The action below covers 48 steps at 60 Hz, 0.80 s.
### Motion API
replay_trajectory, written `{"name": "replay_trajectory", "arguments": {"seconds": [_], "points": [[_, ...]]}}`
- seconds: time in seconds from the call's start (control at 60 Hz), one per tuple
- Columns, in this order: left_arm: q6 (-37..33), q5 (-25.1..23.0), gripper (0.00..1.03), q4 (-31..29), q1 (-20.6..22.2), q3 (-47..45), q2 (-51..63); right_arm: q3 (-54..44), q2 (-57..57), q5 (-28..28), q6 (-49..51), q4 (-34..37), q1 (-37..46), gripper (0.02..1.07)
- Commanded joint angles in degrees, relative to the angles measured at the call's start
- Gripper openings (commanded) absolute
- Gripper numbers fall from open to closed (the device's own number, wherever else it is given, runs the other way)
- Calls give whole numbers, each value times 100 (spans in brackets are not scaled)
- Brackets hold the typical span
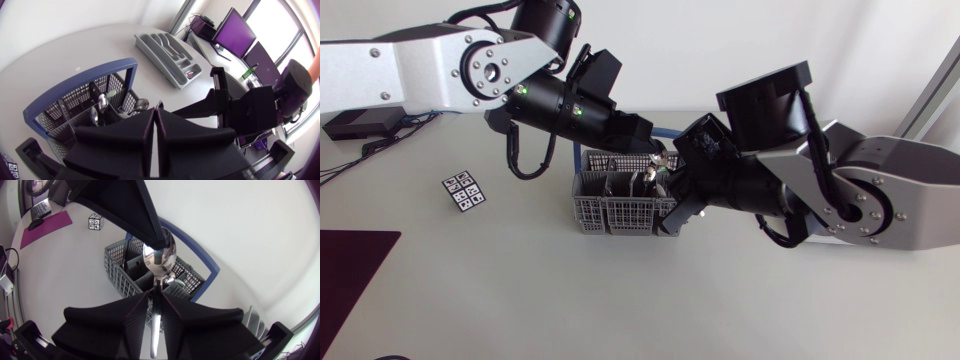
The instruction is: Transfer all utensils from the basket to the drawer tray.
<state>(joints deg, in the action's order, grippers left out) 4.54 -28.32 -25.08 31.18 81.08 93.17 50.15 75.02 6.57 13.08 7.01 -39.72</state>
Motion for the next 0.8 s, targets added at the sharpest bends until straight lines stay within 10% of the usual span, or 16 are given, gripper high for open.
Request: {"name": "replay_trajectory", "arguments": {"seconds": [0.0,0.483,0.783], "points": [[83,-86,3,-14,-24,145,149,-93,100,-68,54,-112,17,17],[47,-122,5,-23,2,136,123,-120,214,-235,116,-138,53,12],[3,-209,44,74,-24,189,-53,-260,223,-428,168,-129,26,12]]}}
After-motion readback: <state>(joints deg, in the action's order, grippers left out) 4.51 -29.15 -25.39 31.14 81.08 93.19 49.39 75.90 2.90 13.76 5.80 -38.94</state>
